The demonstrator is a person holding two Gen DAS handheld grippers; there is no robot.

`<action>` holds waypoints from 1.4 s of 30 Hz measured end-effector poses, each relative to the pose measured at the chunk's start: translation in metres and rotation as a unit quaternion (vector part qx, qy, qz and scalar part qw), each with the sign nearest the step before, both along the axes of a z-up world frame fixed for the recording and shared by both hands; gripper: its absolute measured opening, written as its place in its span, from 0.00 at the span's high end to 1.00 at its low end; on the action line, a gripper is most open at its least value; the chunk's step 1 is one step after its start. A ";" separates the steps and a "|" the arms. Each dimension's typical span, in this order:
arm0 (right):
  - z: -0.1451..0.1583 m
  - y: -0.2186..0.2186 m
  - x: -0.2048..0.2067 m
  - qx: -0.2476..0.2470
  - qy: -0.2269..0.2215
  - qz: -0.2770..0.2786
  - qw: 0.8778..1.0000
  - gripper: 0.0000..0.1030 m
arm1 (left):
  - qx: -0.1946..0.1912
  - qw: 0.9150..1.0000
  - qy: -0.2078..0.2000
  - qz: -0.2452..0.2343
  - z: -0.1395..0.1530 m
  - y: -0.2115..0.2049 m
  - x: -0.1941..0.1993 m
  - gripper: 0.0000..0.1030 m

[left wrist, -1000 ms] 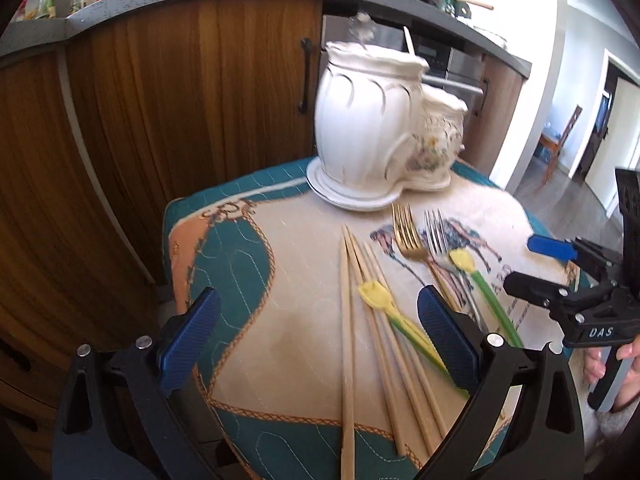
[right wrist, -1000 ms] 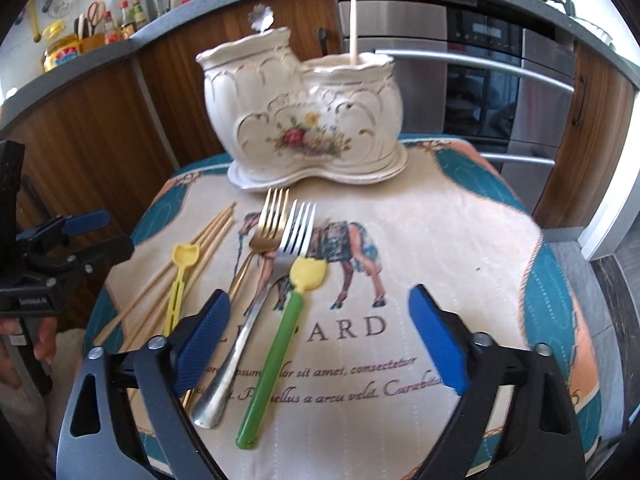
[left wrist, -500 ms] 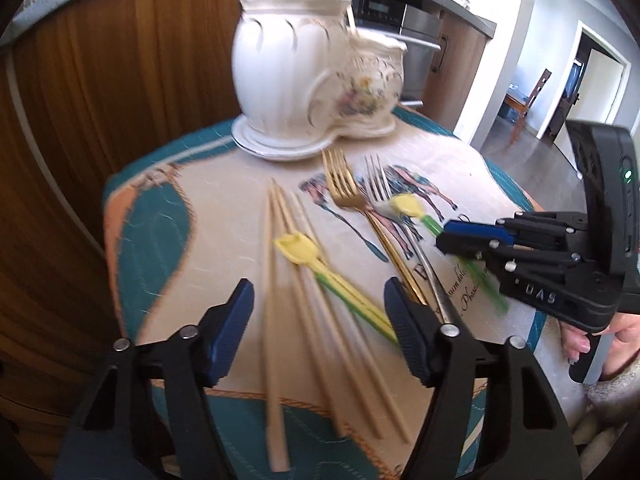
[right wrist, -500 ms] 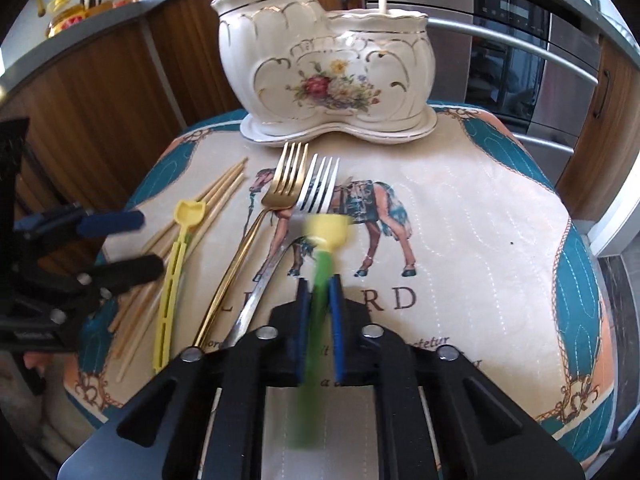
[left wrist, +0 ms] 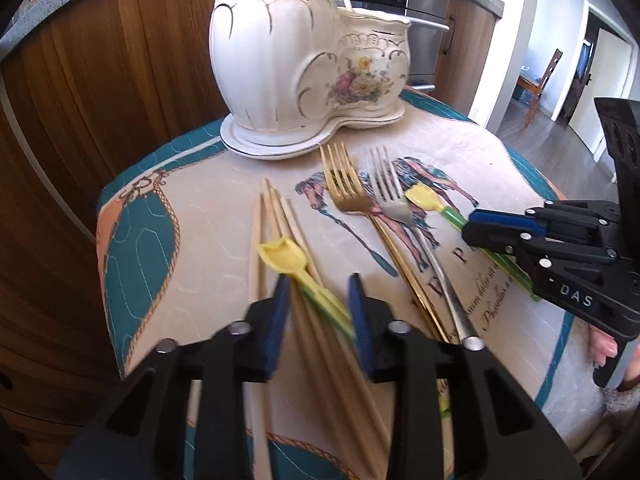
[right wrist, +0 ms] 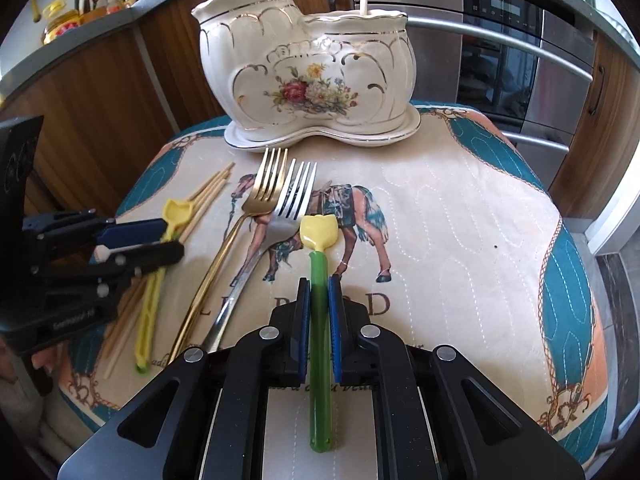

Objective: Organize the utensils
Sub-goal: 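Grasp the yellow plastic spoon with the left tool while the right tool grasps the green-handled utensil, then lift both utensils and insert them into the ceramic holder cups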

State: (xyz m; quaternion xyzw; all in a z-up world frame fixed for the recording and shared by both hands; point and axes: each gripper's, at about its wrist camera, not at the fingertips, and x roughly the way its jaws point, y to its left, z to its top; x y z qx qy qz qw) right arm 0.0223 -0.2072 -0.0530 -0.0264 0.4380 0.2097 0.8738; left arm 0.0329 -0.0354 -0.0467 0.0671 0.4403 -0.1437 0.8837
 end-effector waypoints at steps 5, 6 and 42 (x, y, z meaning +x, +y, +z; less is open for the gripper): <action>0.000 0.005 0.007 -0.011 0.005 0.005 1.000 0.79 | -0.007 1.000 0.007 0.006 0.001 0.006 0.008 0.82; 0.000 0.008 0.010 -0.018 0.004 0.008 1.000 0.74 | -0.005 1.000 0.006 0.006 0.001 0.006 0.008 0.83; 0.147 -0.021 0.068 0.185 -0.258 -0.063 0.946 0.90 | -0.110 0.961 -0.254 -0.010 0.185 0.020 0.034 0.91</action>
